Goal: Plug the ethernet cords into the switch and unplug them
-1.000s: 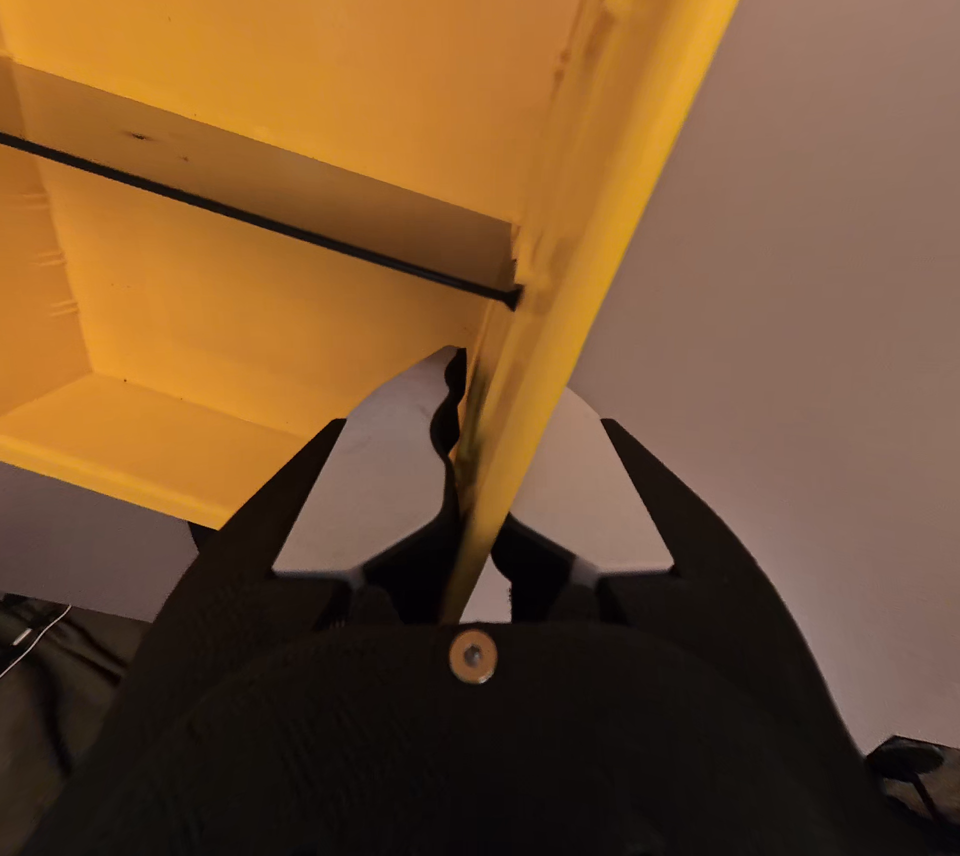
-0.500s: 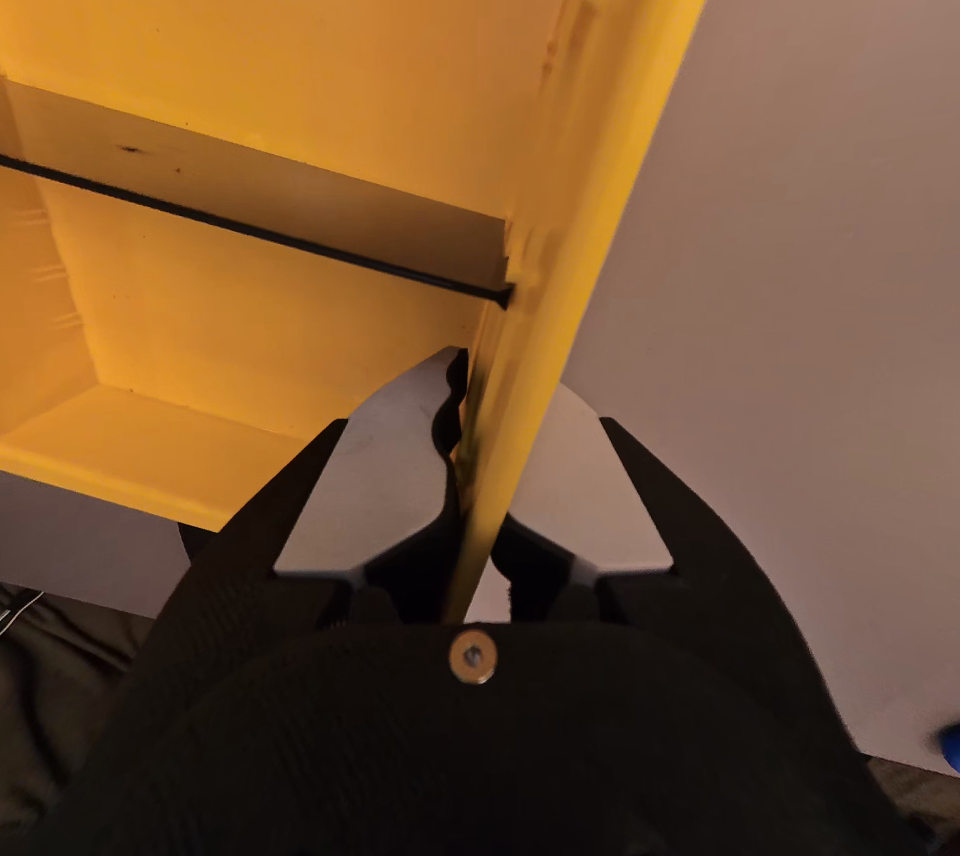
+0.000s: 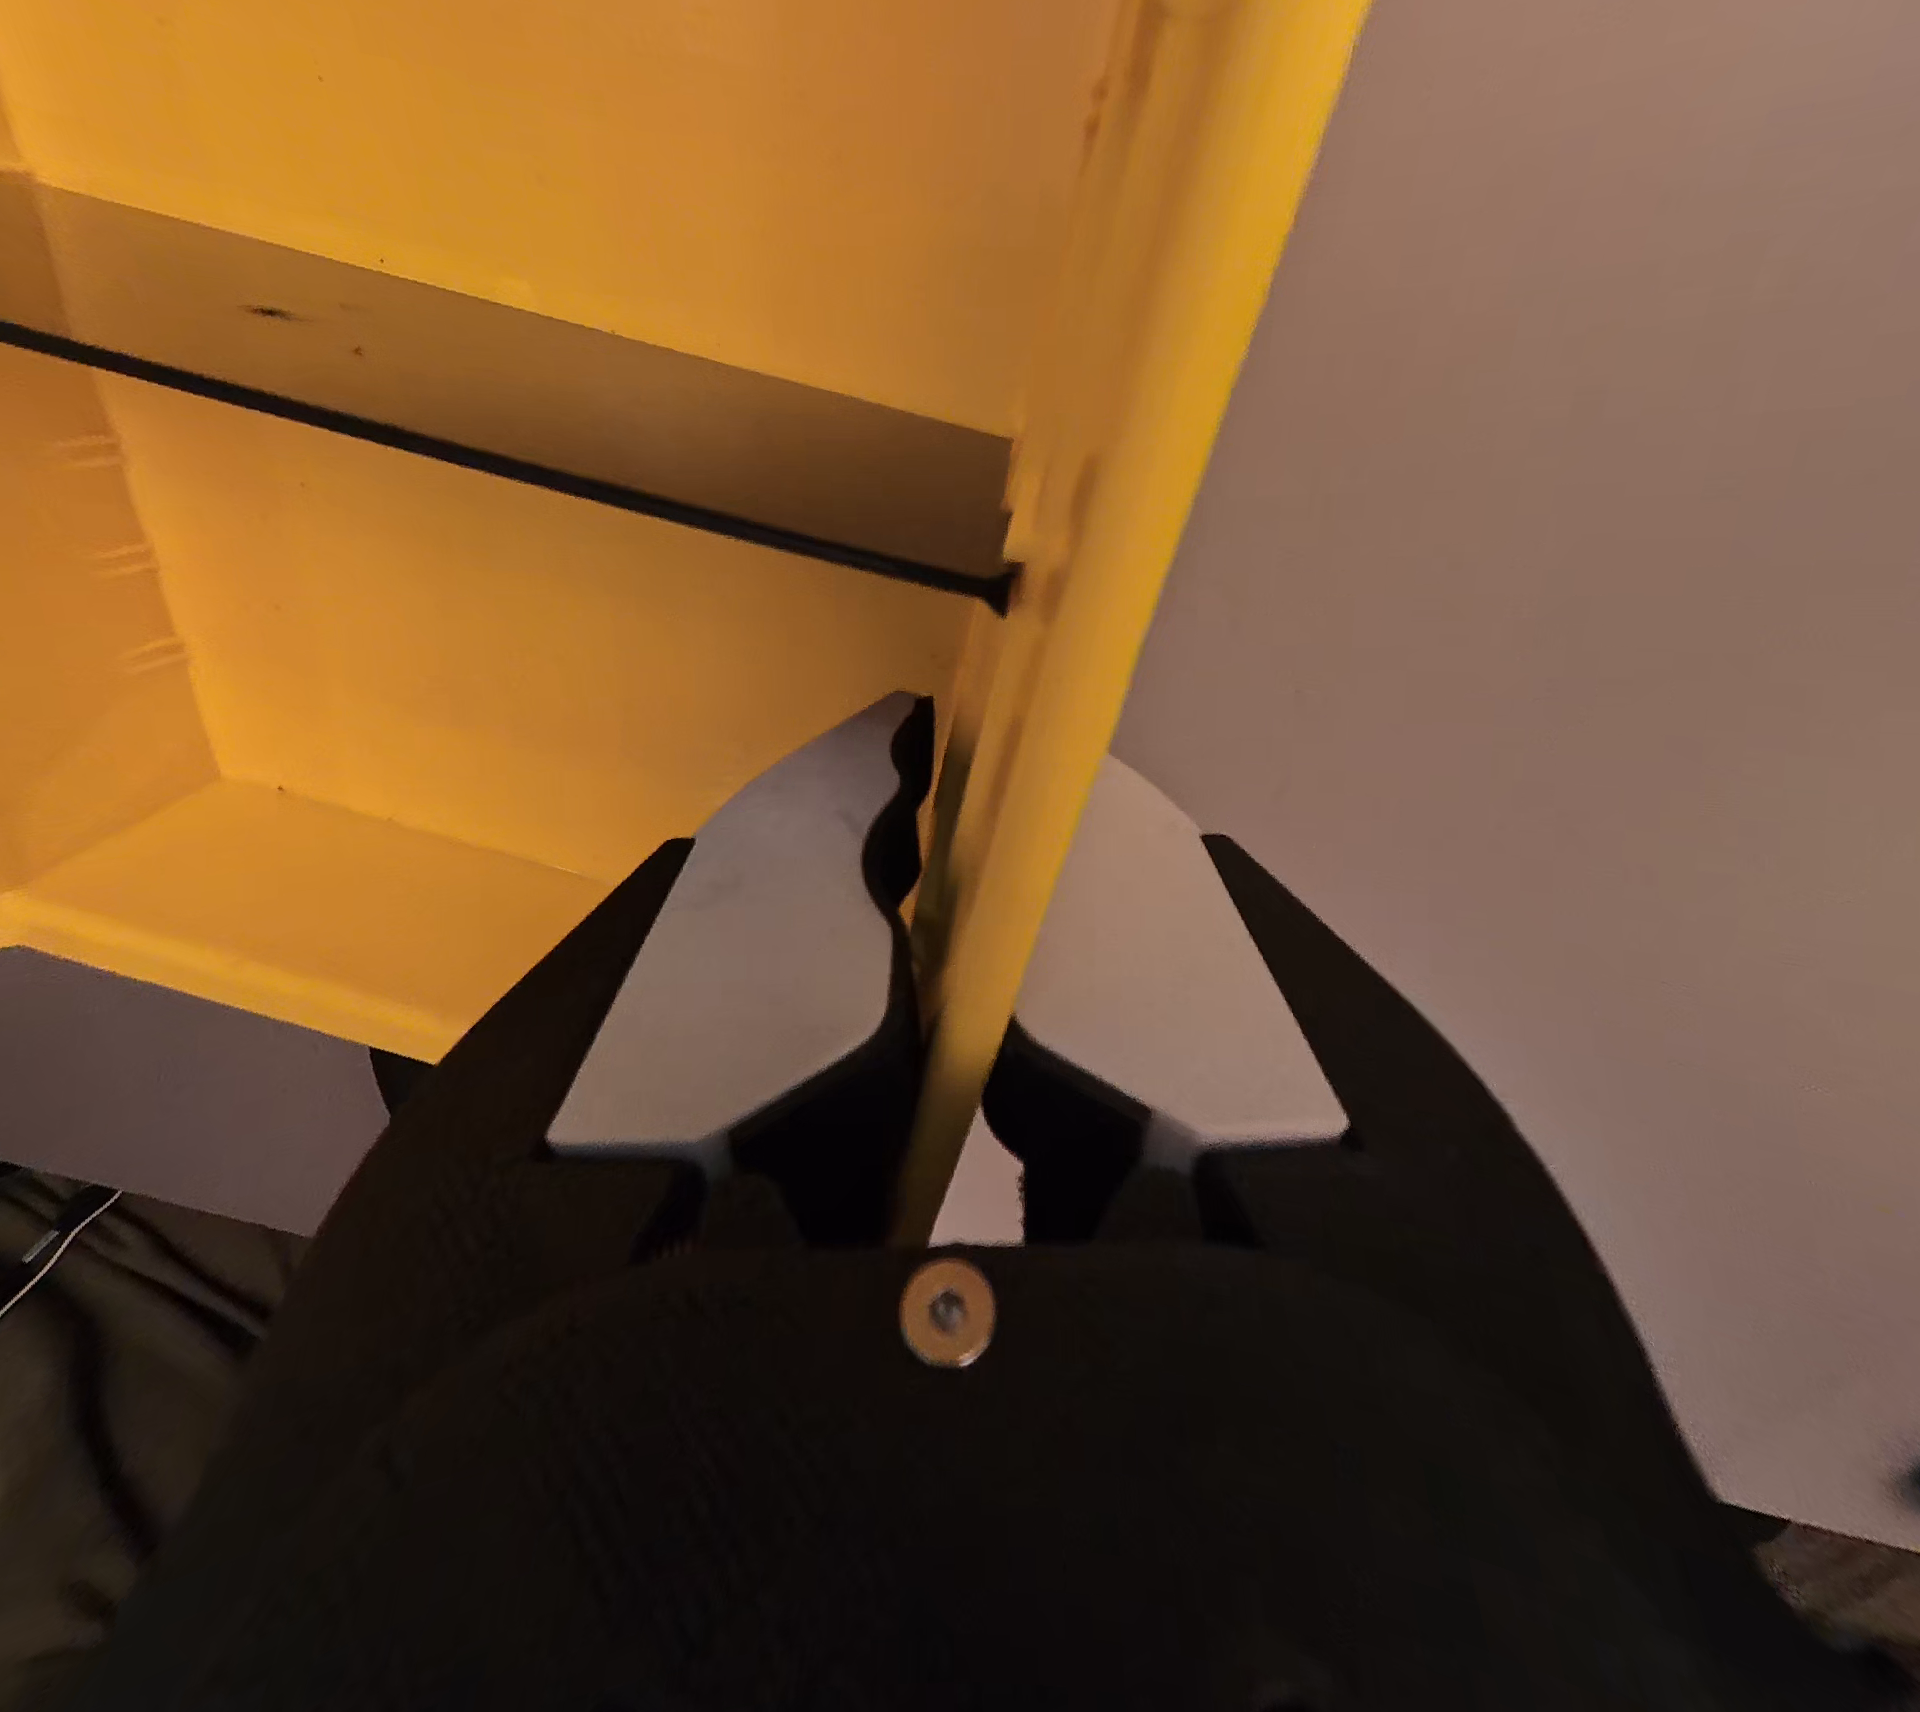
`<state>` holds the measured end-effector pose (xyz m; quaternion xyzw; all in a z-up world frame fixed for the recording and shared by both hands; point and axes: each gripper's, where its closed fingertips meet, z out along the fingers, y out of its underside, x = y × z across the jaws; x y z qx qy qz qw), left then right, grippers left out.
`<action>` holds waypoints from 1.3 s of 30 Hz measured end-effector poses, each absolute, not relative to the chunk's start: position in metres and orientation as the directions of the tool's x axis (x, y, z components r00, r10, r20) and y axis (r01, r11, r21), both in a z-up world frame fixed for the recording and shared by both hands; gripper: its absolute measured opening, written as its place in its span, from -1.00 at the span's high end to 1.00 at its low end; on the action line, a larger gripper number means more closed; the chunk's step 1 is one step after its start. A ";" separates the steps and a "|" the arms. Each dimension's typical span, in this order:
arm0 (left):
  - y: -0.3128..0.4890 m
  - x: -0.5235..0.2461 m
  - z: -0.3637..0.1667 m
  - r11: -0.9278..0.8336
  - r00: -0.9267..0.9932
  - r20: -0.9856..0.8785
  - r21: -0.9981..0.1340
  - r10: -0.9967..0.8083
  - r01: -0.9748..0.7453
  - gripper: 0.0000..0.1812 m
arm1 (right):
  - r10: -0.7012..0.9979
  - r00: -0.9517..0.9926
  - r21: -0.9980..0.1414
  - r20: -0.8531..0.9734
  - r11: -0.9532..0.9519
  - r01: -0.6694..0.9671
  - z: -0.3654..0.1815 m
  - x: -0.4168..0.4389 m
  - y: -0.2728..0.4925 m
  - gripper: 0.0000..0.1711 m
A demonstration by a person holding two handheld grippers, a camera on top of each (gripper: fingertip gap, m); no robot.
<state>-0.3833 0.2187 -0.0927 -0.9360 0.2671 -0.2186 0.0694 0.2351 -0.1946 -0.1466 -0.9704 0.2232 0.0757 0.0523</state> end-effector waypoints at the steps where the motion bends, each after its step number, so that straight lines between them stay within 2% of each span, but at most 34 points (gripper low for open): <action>1: 0.222 -0.385 -0.092 -0.857 0.764 0.389 -0.257 -0.515 -0.446 0.87 | -0.425 0.890 -0.067 -0.165 -0.896 -0.440 -0.147 0.234 -0.196 0.92; 6: 0.230 -0.391 -0.092 -0.884 0.746 0.476 -0.281 -0.466 -0.373 0.83 | -0.444 0.881 -0.069 -0.163 -0.885 -0.460 -0.147 0.231 -0.200 0.92; 12: 0.230 -0.404 -0.092 -0.920 0.808 0.447 -0.255 -0.384 -0.297 0.83 | -0.448 0.880 -0.064 -0.157 -0.885 -0.462 -0.147 0.233 -0.201 0.93; 17: 0.187 -0.403 -0.094 -0.863 0.777 0.386 -0.130 -0.497 -0.488 0.85 | -0.435 0.888 -0.052 -0.149 -0.893 -0.447 -0.147 0.239 -0.197 0.93; 21: 0.181 -0.397 -0.096 -0.848 0.764 0.392 -0.088 -0.512 -0.523 0.83 | -0.424 0.893 -0.053 -0.151 -0.898 -0.436 -0.147 0.240 -0.196 0.93; 26: 0.183 -0.395 -0.096 -0.866 0.754 0.456 -0.086 -0.473 -0.492 0.79 | -0.423 0.894 -0.055 -0.149 -0.899 -0.435 -0.147 0.240 -0.196 0.93; 39: 0.195 -0.386 -0.099 -0.857 0.776 0.374 -0.128 -0.508 -0.500 0.83 | -0.426 0.893 -0.055 -0.145 -0.898 -0.437 -0.147 0.240 -0.193 0.93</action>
